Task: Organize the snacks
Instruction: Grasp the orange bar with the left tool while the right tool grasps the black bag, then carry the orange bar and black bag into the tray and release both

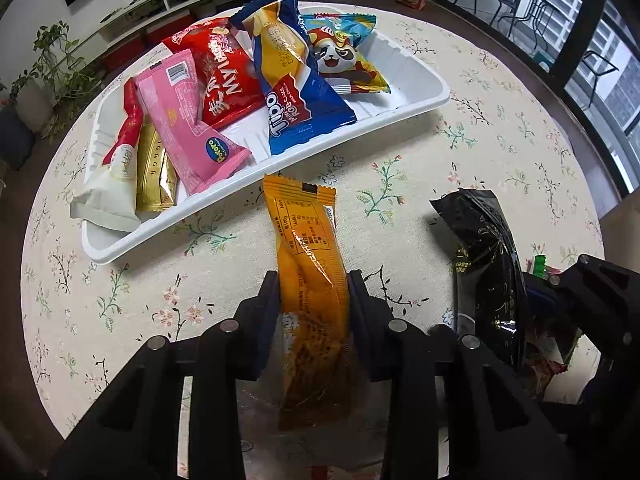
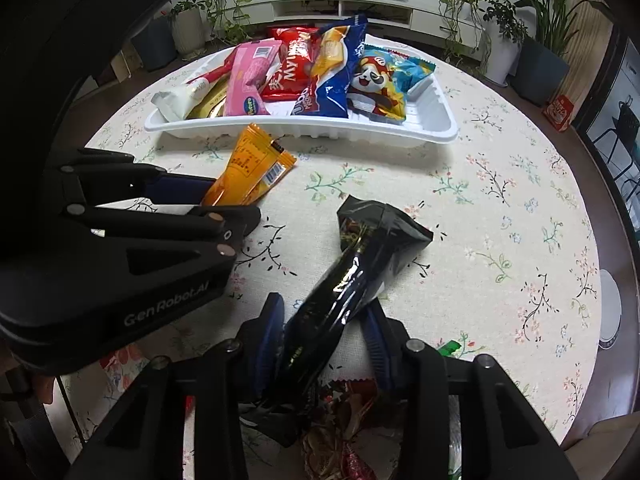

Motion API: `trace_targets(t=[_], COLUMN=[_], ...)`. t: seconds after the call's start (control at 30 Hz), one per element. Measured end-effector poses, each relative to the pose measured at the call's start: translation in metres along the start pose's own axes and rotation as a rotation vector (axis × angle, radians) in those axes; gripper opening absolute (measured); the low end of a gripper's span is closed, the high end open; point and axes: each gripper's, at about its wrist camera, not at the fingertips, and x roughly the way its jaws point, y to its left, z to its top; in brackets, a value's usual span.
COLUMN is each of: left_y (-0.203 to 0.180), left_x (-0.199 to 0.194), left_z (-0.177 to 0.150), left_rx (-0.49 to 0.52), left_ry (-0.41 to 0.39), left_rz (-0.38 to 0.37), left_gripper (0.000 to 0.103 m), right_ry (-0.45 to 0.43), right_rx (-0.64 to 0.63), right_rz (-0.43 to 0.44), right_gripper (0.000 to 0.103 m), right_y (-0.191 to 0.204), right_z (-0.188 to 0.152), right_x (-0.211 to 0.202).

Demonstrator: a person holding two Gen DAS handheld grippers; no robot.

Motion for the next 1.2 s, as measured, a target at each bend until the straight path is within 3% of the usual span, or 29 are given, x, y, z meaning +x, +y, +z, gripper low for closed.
trace_targets(t=[0.17, 0.4, 0.7, 1.07, 1.2], left_y=[-0.001, -0.004, 0.016, 0.062, 0.084], left_x=[-0.005, -0.008, -0.021, -0.056, -0.071], left_z=[-0.003, -0.012, -0.033, -0.064, -0.072], left_rx=[0.028, 0.062, -0.023, -0.233, -0.304], left_ry=[0.008, -0.001, -0.03, -0.121, -0.161], left_rz=[0.016, 0.018, -0.067, -0.346, -0.411], left_gripper=[0.031, 0.023, 0.016, 0.016, 0.016], right_ry=[0.011, 0.018, 0.02, -0.018, -0.038], right_rx=[-0.017, -0.069, 0.032, 0.165, 0.209], right_rz=[-0.01, -0.007, 0.119, 0.313, 0.351], right_gripper=[0.042, 0.023, 0.021, 0.02, 0.02], right_y=[0.003, 0.016, 0.001, -0.028, -0.047], right_z=[0.002, 0.003, -0.001, 0.004, 0.006], right_x=[0.001, 0.001, -0.005, -0.031, -0.043])
